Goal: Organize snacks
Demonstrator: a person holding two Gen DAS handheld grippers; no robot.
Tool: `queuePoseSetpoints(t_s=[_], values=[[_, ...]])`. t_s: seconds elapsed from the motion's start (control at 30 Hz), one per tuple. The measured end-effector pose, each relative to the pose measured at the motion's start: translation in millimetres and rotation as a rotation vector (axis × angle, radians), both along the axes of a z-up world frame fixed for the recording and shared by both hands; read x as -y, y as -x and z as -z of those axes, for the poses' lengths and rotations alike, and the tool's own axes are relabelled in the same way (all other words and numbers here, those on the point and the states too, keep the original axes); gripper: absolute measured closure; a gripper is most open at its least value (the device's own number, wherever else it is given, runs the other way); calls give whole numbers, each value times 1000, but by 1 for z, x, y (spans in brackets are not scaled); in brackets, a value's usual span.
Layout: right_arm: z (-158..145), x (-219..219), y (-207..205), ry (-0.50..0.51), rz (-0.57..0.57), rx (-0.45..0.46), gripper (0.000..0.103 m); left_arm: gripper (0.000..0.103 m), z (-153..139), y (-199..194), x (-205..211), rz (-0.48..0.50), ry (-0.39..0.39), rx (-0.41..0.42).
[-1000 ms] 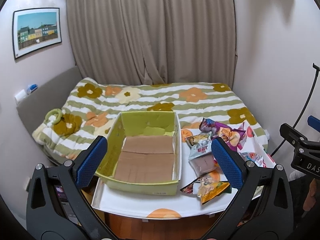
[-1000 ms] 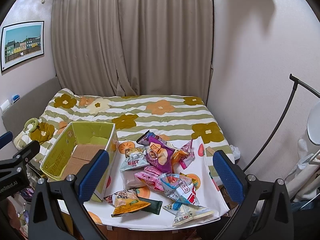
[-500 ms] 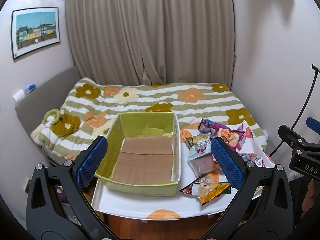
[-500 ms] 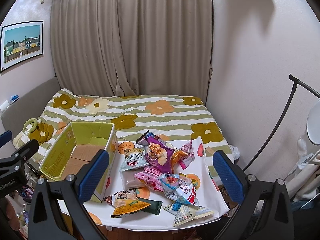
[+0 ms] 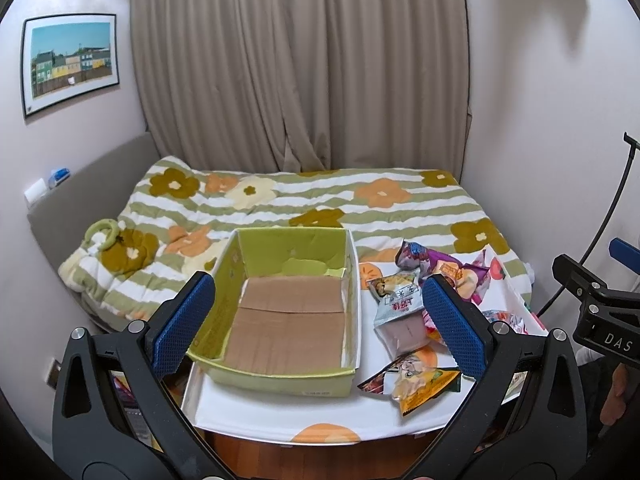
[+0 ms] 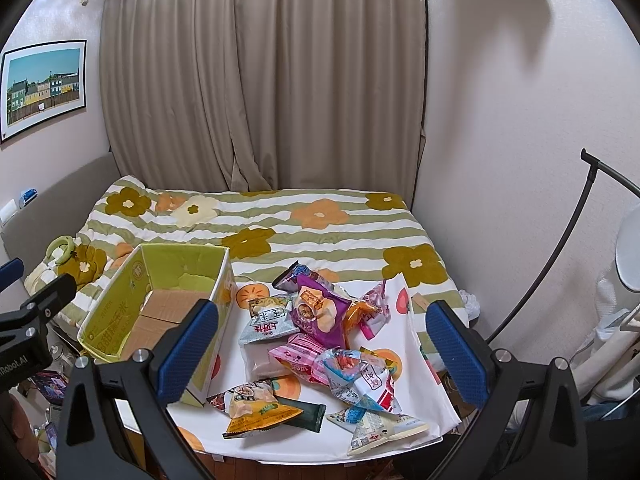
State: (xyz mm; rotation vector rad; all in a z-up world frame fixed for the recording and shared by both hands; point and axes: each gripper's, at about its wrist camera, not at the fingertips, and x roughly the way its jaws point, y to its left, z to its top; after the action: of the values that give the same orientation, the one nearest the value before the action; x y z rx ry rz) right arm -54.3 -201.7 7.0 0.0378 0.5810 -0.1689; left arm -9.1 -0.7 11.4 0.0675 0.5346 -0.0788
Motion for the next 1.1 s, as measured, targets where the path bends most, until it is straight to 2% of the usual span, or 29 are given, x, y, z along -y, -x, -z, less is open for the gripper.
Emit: queuePoseSetpoints(t_s=[0.4, 0.93, 1.1], values=[[2, 0, -1, 2, -1, 0, 0, 0, 0, -3, -2, 23, 27, -6], [-3, -1, 0, 1, -3, -4, 0, 0, 0, -5, -2, 35, 20, -6], [0, 15, -2, 0, 9, -6, 0, 0, 6, -12, 3, 63, 12, -37]])
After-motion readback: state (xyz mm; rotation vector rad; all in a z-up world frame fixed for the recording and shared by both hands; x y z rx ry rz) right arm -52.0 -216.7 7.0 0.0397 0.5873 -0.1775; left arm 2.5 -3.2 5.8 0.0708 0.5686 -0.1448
